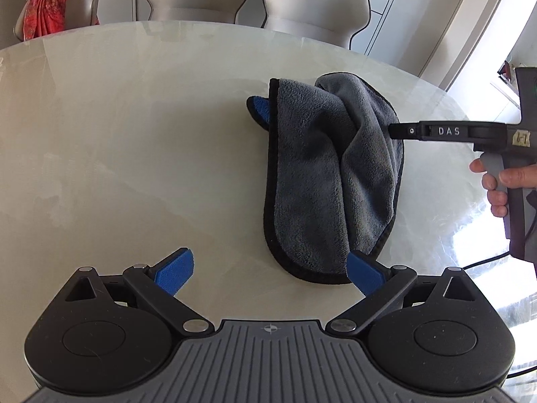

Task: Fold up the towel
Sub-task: 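Grasp a towel corner with the right gripper while the left gripper grasps another corner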

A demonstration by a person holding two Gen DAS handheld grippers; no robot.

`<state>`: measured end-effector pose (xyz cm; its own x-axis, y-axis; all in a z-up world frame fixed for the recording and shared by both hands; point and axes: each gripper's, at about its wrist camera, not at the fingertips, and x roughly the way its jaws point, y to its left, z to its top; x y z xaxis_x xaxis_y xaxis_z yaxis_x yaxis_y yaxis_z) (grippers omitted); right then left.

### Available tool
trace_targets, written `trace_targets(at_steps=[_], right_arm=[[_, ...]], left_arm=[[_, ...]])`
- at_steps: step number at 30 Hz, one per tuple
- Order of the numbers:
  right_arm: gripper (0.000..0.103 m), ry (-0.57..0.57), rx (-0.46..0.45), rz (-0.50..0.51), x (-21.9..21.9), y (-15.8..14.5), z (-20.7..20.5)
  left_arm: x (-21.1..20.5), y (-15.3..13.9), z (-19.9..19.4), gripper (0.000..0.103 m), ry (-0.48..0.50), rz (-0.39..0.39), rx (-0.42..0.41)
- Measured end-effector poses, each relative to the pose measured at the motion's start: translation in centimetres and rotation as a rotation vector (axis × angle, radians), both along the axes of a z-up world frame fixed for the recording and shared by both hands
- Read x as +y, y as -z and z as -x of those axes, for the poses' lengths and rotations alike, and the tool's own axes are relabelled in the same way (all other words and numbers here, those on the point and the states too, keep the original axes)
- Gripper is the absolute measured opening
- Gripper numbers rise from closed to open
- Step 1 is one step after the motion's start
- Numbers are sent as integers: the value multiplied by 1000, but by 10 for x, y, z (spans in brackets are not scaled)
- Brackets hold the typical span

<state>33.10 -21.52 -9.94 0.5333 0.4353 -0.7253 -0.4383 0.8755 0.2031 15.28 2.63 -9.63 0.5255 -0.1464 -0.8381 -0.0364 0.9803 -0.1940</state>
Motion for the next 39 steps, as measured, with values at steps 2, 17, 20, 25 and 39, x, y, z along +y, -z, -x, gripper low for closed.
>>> trace_targets(at_steps=[2,17,20,25,39], right_arm=[[51,-28,11,-40,-1,1,-2],[11,56,5,-170,-43,-27,57],[11,118,29,-183,-59,-23,77],[11,221,70,-205,-86,-16,112],[12,352,134,-256,-120,1,148]], left_arm=[[-2,1,1,100,2,1,7],[-21,-3,-1,100,69,8,-71],[-24,3,-4,96,66,18,-60],[-23,9,-8,92,48,38,-15],[-13,14,-34,75,47,-39,9]])
